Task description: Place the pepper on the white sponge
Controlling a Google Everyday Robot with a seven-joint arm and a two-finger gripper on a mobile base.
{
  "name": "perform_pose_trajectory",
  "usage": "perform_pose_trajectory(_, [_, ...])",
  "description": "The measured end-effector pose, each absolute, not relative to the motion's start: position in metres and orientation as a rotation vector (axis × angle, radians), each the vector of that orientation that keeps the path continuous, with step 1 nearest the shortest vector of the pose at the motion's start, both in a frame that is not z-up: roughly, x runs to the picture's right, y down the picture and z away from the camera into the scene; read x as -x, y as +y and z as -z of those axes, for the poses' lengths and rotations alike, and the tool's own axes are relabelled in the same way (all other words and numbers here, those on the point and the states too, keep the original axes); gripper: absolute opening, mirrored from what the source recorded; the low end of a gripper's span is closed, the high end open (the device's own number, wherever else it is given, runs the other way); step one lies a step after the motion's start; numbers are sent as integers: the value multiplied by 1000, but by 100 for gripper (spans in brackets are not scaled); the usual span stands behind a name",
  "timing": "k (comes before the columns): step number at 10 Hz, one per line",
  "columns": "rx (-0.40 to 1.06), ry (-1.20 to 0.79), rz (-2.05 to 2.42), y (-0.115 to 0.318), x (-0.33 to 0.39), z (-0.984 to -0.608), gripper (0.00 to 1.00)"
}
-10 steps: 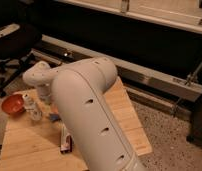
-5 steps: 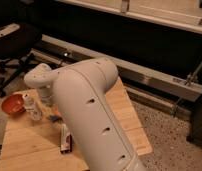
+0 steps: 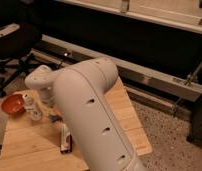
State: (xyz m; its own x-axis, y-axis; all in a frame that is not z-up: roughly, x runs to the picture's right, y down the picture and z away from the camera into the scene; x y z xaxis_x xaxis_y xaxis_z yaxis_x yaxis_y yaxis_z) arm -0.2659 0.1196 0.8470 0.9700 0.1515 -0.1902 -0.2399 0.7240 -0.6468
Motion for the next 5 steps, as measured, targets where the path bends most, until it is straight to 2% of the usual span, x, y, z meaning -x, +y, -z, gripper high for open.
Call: perform_pose_trajectory(5, [740, 143, -203, 124, 267, -851, 64])
